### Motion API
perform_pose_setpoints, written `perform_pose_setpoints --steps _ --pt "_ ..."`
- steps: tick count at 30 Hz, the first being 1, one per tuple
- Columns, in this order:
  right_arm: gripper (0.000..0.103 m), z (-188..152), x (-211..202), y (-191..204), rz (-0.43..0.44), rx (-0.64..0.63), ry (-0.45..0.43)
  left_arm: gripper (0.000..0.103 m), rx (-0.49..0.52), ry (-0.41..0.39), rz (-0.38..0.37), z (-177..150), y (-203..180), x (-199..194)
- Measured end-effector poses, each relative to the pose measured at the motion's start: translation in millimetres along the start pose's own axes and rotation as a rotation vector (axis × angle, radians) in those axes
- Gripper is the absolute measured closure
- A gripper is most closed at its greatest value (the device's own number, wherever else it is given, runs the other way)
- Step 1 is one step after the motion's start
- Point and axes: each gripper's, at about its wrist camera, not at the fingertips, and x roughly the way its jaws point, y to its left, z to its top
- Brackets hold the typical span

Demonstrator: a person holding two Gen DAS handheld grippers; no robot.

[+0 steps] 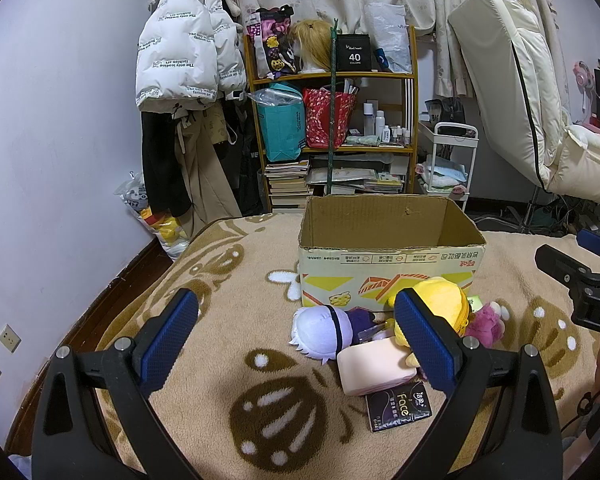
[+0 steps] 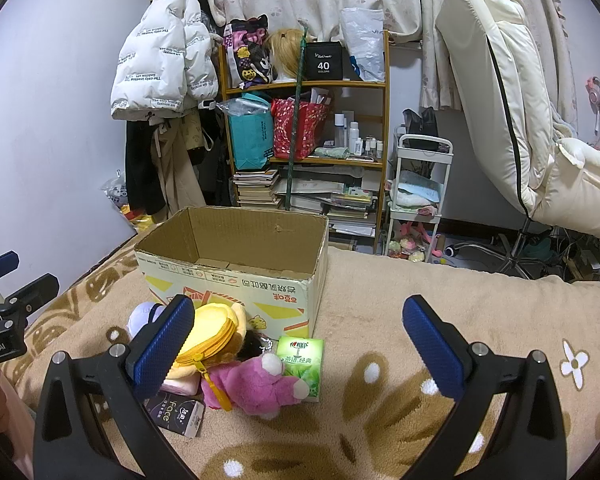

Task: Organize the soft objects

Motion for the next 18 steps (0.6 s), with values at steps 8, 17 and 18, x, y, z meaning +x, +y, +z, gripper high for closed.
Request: perform_pose_setpoints --steps 8,17,18 --pt "0.000 0.1 0.1 0.1 -0.001 0.001 -0.001 0.005 0.000 0.001 0.000 0.0 -0.1 0.1" --pt "0.000 0.4 -0.4 1.8 -0.001 0.001 -0.001 0.005 0.001 0.001 0.000 0.0 -0.1 0.1" --pt "0.000 0.5 -0.6 2.7 -0.004 0.000 -0.002 0.005 0.001 0.001 0.001 0.2 0.4 -0.1"
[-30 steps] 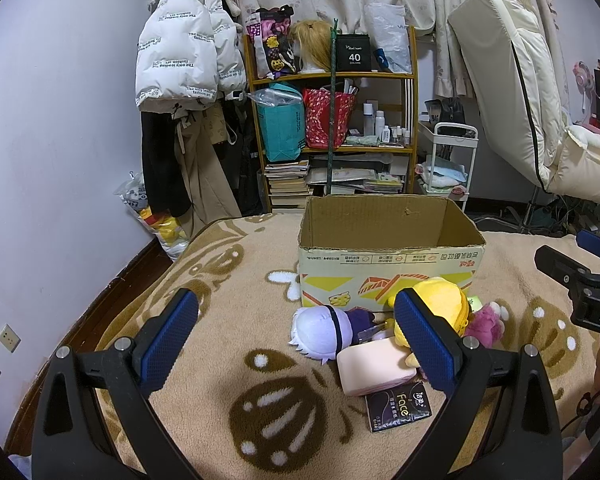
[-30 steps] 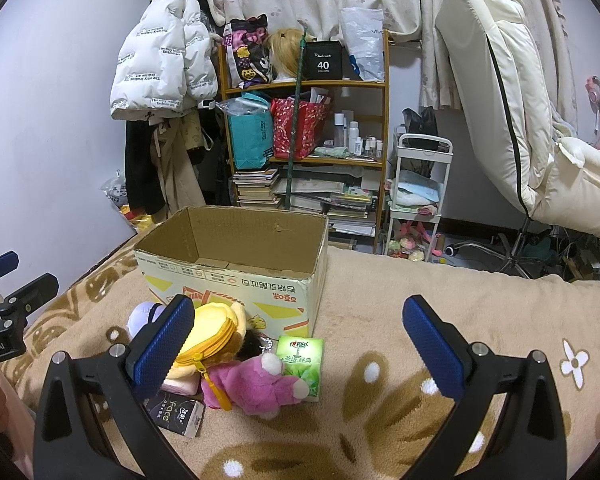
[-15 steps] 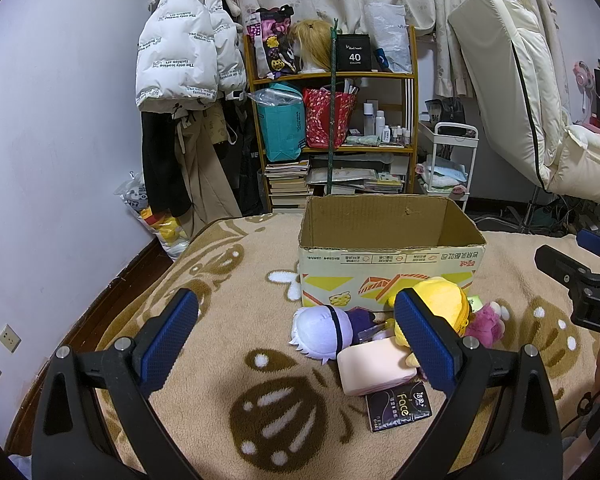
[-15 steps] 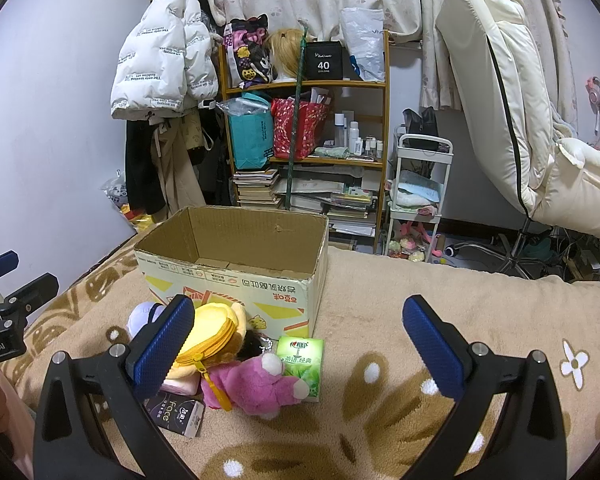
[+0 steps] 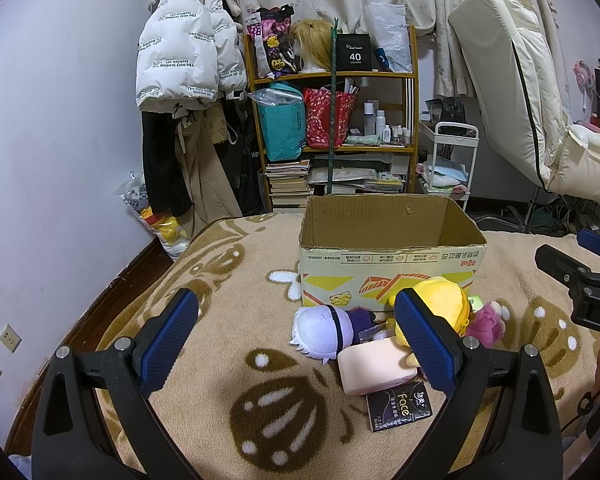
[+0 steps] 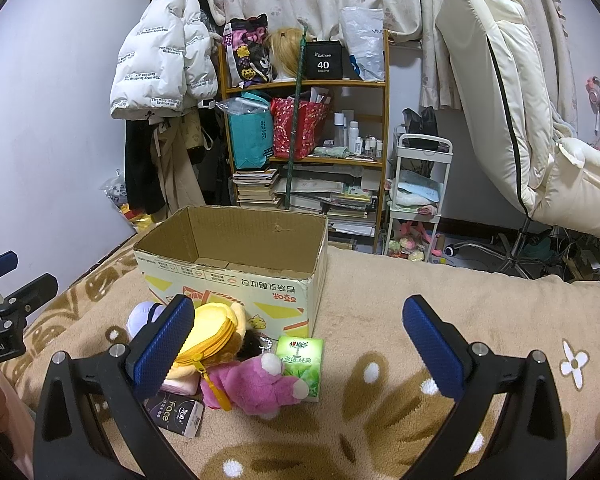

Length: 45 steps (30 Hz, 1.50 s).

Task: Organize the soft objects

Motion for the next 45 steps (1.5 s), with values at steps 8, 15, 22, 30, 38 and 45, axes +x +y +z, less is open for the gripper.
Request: perform_pose_setpoints --steps 8,15,22,30,38,45 --pt "0.000 -1 2 -4 0.000 0.004 0.005 0.005 0.014 0.005 -0.006 -2 0 1" --pt "0.000 -4 3 -9 0.001 0.003 0.010 0.005 0.036 0.005 -0.031 -2 -6 1" --pt "0.000 -7 14 -7 -0.006 0.032 0.056 0.005 0.067 0.038 -0.120 -3 -27 5" --pt "0.000 -6 26 -15 0.002 0.070 0.128 0.005 0.120 0.079 -0.169 -3 -50 23" --pt "0.002 -8 50 -24 0.052 0.095 0.236 0.005 0.195 0.133 -0.208 -8 -80 48" --pt "0.005 -19 73 -24 0.087 0.092 0.346 0.005 0.218 0.180 -0.244 -13 -95 66"
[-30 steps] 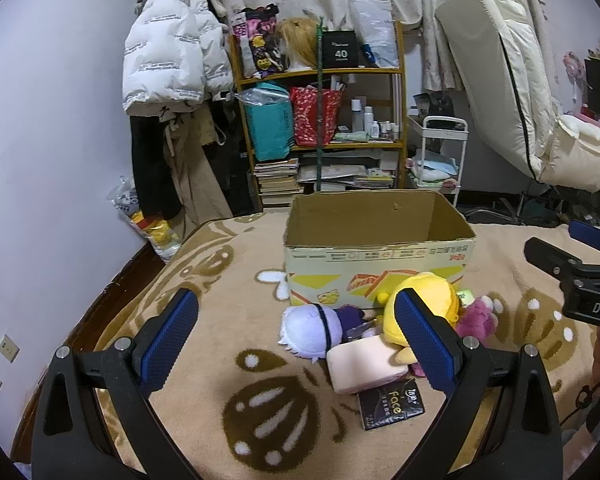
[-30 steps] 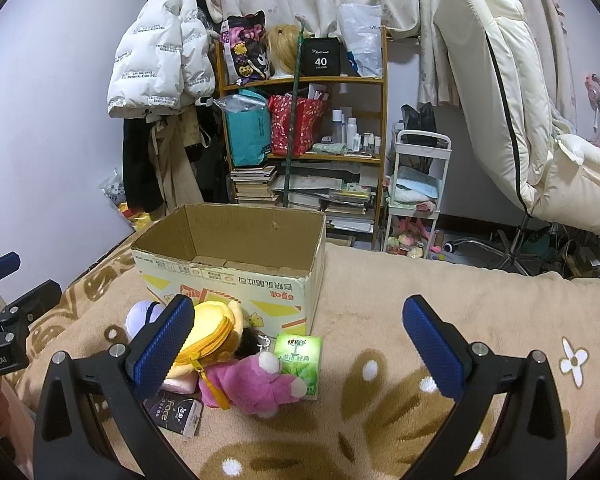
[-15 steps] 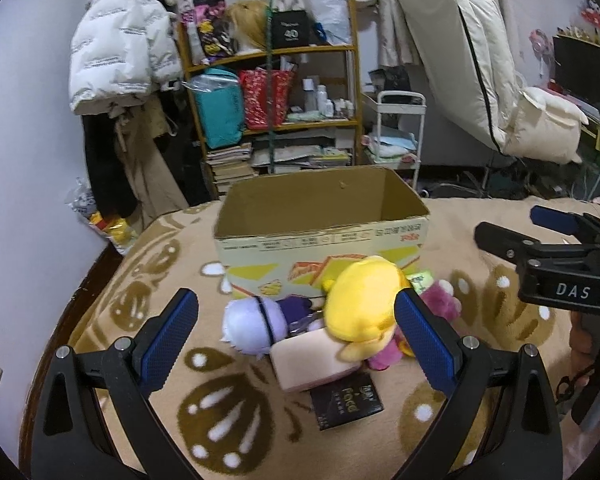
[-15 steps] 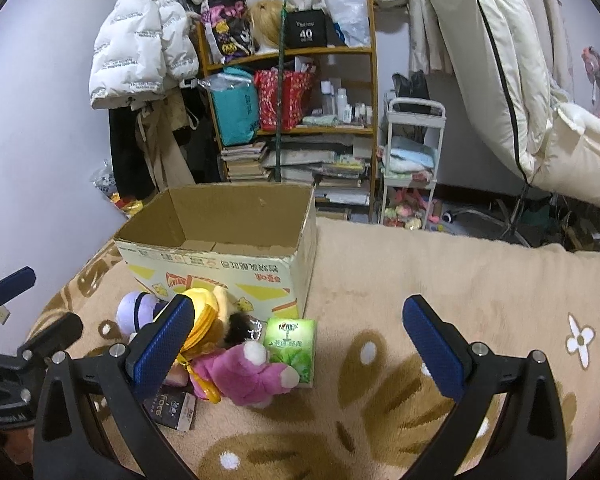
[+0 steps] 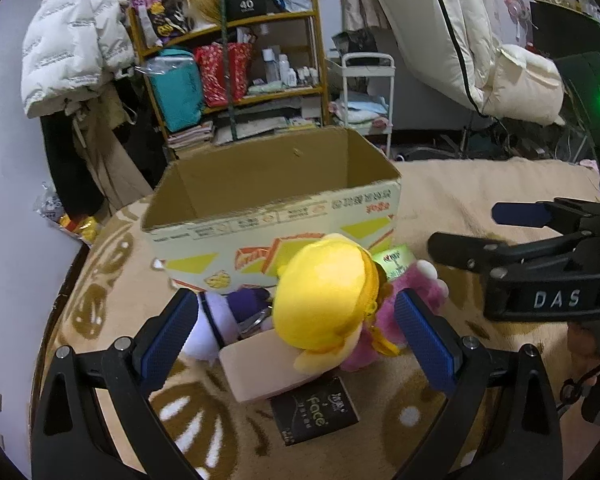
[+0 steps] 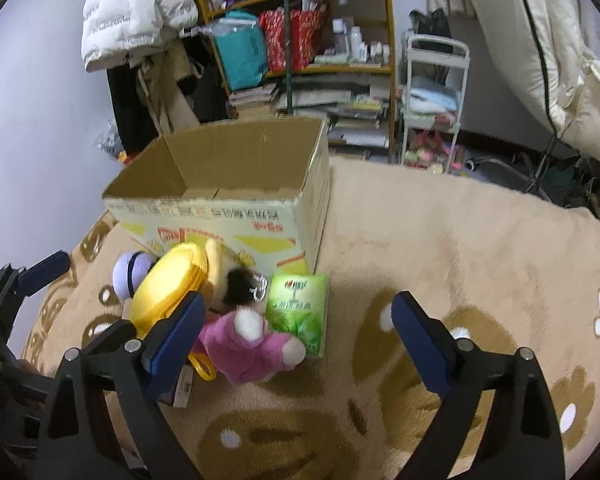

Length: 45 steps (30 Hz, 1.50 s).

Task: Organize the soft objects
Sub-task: 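Grasp the yellow round plush with the left tool while the right tool grasps the pink plush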

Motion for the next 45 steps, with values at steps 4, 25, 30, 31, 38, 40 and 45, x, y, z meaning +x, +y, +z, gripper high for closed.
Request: perform_pose_setpoints --steps 4,25,30,31,38,40,45 --pt "0.005 -3 12 1 0.021 -0.009 0.051 0.005 0.036 0.031 -0.012 -3 -8 12" --pt "0.049 -4 52 3 0.210 0.043 0.151 0.006 0.044 0.092 -0.021 -7 -10 50" --pt "0.049 -1 55 2 0.227 0.062 0.144 0.006 0.037 0.092 -0.018 -6 -8 52" --pt "0.049 0 55 1 0.227 0.064 0.146 0.006 0.032 0.095 -0.018 -6 -6 53" --pt "0.049 1 59 4 0.226 0.043 0.145 0.006 0.004 0.109 -0.015 -6 2 58" --pt "0.049 1 60 5 0.225 0.039 0.140 0.006 -0.002 0.113 -0.013 -6 2 60" --pt "0.072 4 67 10 0.260 0.021 0.157 0.012 -0.014 0.111 -0.032 -4 4 64"
